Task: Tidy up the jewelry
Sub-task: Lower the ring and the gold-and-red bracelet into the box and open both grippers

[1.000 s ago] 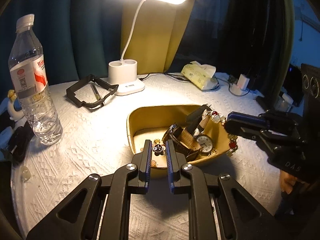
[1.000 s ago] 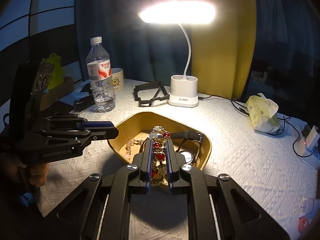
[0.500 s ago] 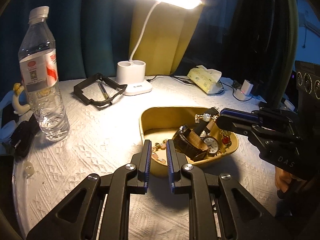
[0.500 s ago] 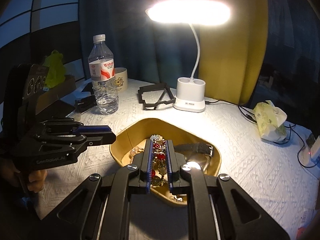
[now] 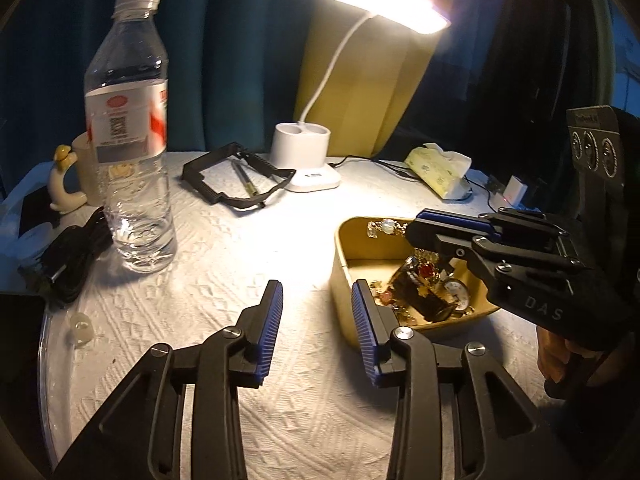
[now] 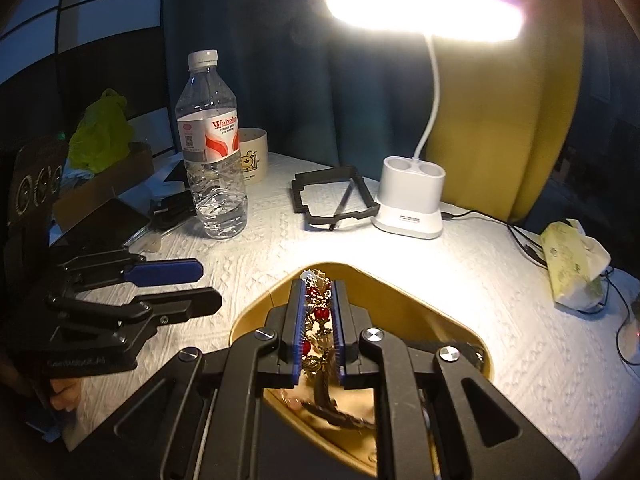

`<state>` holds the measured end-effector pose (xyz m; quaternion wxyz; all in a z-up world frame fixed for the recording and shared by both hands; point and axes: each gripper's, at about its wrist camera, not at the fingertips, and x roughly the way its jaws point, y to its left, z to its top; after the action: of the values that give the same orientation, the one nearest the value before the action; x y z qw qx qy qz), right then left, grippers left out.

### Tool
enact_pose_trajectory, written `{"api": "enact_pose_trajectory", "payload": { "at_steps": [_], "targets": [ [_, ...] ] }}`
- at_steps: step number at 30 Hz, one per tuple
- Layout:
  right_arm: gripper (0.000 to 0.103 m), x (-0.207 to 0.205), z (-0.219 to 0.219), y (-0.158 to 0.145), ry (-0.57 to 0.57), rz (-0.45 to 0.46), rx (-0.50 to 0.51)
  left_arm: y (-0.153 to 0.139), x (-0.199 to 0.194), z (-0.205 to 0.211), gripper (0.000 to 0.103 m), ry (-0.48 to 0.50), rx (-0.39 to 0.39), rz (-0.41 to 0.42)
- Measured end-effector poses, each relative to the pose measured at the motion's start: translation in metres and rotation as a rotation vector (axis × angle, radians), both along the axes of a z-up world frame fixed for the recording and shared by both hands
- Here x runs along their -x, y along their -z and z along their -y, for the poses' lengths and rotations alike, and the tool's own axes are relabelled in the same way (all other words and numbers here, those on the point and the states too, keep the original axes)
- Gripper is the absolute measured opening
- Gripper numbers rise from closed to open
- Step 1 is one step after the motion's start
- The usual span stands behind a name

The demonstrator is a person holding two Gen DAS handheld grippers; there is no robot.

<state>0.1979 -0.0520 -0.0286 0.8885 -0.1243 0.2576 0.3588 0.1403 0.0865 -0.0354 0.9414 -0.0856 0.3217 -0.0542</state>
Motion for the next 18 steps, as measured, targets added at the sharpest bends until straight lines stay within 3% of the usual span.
{"api": "enact_pose_trajectory", "payload": {
  "at_steps": [9,18],
  "targets": [
    [0.012,-0.009,-0.022,0.013,-0.001,-0.063,0.05,0.0,0.003,-0.013,0.039,-0.033,0.013,0.003],
    [0.012,0.003,-0.013,0.008,0.013,-0.059,0.045,-0.005,0.014,-0.008,0.039,-0.033,0.011,0.022]
  ]
}}
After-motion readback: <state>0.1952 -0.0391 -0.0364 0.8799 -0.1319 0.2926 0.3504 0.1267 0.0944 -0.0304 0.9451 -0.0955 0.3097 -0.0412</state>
